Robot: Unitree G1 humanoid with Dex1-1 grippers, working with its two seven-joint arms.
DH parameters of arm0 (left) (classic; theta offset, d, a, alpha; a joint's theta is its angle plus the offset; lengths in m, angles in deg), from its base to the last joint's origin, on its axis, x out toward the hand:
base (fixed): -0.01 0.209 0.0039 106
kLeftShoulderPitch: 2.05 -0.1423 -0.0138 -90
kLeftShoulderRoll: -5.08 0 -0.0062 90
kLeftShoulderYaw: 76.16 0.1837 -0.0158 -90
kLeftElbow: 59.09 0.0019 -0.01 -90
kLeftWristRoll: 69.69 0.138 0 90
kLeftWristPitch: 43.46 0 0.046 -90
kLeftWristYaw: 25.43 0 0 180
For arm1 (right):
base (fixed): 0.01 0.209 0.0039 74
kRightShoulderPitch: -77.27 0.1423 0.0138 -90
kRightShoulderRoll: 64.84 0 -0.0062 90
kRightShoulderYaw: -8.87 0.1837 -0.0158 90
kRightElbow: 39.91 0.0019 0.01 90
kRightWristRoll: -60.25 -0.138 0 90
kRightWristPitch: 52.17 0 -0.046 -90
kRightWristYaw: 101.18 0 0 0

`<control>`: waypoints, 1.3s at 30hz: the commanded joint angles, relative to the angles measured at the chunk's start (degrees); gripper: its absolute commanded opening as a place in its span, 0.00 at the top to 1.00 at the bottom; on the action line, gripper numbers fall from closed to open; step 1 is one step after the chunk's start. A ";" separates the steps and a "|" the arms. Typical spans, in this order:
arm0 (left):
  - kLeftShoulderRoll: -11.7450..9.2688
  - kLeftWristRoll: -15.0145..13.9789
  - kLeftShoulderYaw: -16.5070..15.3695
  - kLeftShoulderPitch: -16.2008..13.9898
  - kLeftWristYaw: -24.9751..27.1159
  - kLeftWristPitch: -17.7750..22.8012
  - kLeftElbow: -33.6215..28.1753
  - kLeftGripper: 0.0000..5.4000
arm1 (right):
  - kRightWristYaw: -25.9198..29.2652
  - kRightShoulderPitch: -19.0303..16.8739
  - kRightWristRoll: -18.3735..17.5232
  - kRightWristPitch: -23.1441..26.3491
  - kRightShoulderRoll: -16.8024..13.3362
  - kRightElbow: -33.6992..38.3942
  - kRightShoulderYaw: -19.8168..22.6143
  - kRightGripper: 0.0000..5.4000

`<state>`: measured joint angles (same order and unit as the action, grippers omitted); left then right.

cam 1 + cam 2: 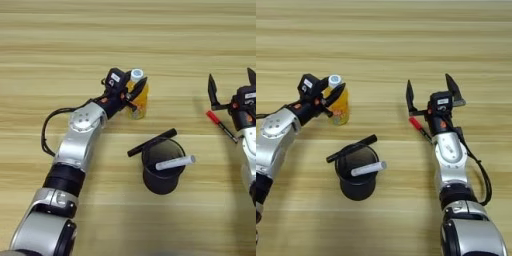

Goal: Move the objects on the table

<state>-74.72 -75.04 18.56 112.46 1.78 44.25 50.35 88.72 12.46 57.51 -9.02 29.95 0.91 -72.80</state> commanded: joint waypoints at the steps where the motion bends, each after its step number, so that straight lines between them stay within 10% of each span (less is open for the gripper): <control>1: -0.68 -1.24 -0.16 0.27 0.84 1.60 -4.45 0.68 | 4.47 0.38 -2.69 1.53 0.12 0.91 -0.55 0.00; 11: -1.62 -2.11 0.34 -0.38 2.53 4.61 -9.33 0.68 | 31.31 -2.37 -11.76 16.68 -3.69 16.00 -8.35 0.00; 19: -1.71 -2.21 1.12 -0.56 3.05 5.26 -10.80 0.68 | 42.84 -1.36 -15.00 30.73 -8.94 25.13 -10.03 0.00; 39: -1.46 -2.38 2.98 -0.34 4.27 6.90 -14.62 0.68 | 43.39 4.86 -7.03 36.26 -6.44 17.32 -15.01 0.00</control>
<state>-76.32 -76.77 21.15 111.20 5.82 50.86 37.22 132.03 15.68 49.45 27.13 22.70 19.19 -87.01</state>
